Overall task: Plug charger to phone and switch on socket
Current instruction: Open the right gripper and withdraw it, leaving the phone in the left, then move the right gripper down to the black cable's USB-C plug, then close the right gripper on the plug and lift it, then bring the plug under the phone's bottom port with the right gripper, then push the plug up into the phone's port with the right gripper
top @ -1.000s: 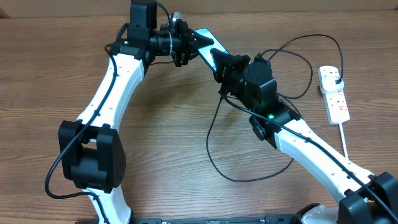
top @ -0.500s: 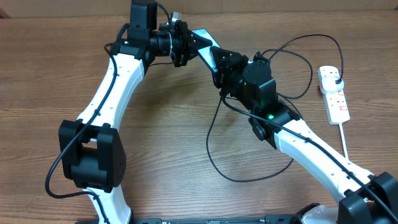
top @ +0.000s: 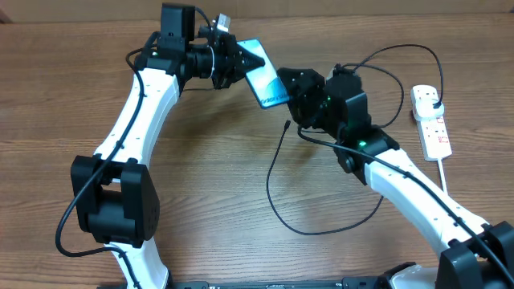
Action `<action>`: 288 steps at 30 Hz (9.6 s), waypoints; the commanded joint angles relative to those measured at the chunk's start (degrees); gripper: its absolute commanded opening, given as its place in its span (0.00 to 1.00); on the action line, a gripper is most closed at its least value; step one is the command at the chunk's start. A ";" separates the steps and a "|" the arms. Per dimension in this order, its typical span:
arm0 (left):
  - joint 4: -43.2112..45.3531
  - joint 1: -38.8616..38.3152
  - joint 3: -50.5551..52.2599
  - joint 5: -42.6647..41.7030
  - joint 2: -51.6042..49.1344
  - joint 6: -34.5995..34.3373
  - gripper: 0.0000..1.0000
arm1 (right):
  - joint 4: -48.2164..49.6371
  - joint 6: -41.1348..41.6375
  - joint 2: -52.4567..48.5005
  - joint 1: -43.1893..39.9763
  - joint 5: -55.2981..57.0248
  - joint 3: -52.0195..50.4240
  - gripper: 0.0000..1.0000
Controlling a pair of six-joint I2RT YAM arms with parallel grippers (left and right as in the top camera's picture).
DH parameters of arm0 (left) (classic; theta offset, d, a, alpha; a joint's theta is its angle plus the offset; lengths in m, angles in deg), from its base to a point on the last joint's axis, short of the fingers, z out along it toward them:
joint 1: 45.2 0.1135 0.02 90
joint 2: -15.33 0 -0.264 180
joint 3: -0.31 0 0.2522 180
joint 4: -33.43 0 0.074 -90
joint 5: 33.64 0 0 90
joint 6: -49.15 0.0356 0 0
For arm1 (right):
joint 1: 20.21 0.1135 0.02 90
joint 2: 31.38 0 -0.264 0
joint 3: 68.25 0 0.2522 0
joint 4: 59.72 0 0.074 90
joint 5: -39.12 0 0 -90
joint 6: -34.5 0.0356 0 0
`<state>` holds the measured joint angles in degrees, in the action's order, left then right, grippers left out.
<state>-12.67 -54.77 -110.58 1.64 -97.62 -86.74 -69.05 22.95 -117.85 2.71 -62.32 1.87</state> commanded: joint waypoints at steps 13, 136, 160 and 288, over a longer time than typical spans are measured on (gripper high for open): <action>-15.54 7.26 -0.48 -3.80 -0.26 26.69 0.04 | -22.40 -33.86 0.83 -10.71 -9.29 1.88 0.69; -24.81 8.20 -0.48 -29.46 -0.26 39.50 0.04 | -47.21 -65.02 6.91 -8.79 -35.78 15.78 0.04; -24.44 6.88 -0.48 -34.91 -0.26 39.23 0.04 | -31.43 -48.72 17.27 8.85 -26.93 -0.09 0.04; -24.65 1.18 -0.48 -35.30 -0.26 38.18 0.04 | -24.22 -45.44 14.75 5.81 -22.67 -0.11 0.04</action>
<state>-36.47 -51.92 -110.58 -30.62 -98.23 -49.46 -95.21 -22.51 -103.04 10.62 -89.23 1.35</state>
